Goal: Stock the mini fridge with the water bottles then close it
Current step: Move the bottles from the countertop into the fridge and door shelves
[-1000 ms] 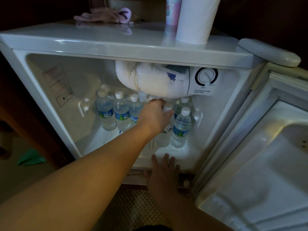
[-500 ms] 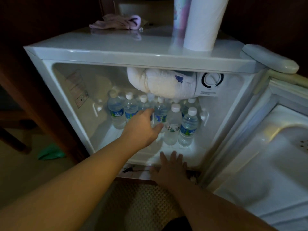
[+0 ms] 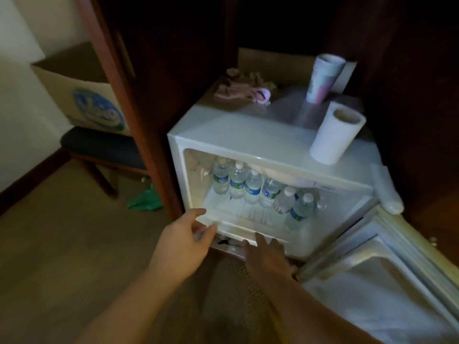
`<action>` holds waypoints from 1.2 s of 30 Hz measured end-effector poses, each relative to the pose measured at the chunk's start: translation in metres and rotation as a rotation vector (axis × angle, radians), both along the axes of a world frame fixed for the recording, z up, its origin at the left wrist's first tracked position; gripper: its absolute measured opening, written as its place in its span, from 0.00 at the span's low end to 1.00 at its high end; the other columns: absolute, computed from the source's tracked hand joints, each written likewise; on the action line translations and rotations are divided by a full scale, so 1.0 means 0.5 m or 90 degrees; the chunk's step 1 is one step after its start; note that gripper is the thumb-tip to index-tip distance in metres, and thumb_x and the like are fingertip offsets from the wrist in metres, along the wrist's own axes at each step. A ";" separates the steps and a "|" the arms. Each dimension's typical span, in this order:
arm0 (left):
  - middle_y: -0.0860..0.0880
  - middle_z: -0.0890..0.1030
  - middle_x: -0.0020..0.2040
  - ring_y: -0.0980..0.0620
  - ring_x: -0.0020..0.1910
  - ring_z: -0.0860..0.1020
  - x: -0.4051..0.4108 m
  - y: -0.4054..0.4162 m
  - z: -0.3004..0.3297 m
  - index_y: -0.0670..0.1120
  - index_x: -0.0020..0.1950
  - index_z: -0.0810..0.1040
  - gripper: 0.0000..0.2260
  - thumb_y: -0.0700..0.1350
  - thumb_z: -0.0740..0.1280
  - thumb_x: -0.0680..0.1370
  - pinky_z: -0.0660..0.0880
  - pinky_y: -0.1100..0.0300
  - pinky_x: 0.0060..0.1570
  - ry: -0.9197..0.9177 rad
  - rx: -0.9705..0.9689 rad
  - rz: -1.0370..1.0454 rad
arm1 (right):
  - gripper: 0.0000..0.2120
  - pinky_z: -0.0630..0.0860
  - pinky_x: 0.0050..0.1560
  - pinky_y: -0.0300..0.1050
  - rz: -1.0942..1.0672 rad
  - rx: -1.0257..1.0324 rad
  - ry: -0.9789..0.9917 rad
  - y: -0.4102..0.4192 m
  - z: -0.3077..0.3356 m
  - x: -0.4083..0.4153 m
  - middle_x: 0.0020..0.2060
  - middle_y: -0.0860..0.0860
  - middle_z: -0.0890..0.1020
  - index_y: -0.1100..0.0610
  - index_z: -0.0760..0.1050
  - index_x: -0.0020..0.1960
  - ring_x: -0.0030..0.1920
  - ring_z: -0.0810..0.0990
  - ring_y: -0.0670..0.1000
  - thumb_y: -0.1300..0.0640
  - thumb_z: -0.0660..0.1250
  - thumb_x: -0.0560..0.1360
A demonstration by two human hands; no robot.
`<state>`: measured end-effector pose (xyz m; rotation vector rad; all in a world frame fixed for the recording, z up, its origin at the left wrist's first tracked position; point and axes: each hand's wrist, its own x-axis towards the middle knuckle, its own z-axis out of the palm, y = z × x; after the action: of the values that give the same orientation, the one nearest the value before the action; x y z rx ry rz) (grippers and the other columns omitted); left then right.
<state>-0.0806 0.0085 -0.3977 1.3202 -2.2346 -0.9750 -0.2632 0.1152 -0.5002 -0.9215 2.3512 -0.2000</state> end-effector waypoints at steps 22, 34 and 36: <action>0.65 0.82 0.49 0.66 0.55 0.79 -0.048 0.191 1.160 0.62 0.60 0.79 0.13 0.56 0.73 0.76 0.76 0.69 0.52 0.153 -0.154 -0.044 | 0.24 0.72 0.57 0.43 0.026 -0.548 0.221 0.308 1.324 -0.075 0.60 0.38 0.68 0.40 0.66 0.73 0.62 0.69 0.44 0.44 0.66 0.78; 0.71 0.81 0.48 0.72 0.50 0.78 -0.031 0.058 1.113 0.59 0.56 0.81 0.09 0.52 0.74 0.77 0.73 0.75 0.39 0.133 -0.010 0.074 | 0.26 0.76 0.55 0.37 0.050 -0.524 0.153 0.128 1.337 -0.098 0.60 0.42 0.71 0.41 0.66 0.73 0.60 0.74 0.44 0.42 0.69 0.77; 0.62 0.84 0.45 0.67 0.46 0.80 -0.029 -0.004 1.110 0.58 0.58 0.81 0.11 0.56 0.73 0.77 0.71 0.72 0.41 0.106 -0.001 0.103 | 0.28 0.78 0.57 0.40 0.045 -0.542 0.158 0.076 1.354 -0.099 0.60 0.42 0.71 0.41 0.65 0.74 0.60 0.75 0.43 0.41 0.69 0.77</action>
<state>-0.0951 0.0062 0.1571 1.3425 -1.9721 -0.9857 -0.3127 0.1530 0.1766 -1.4719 2.4531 -1.1783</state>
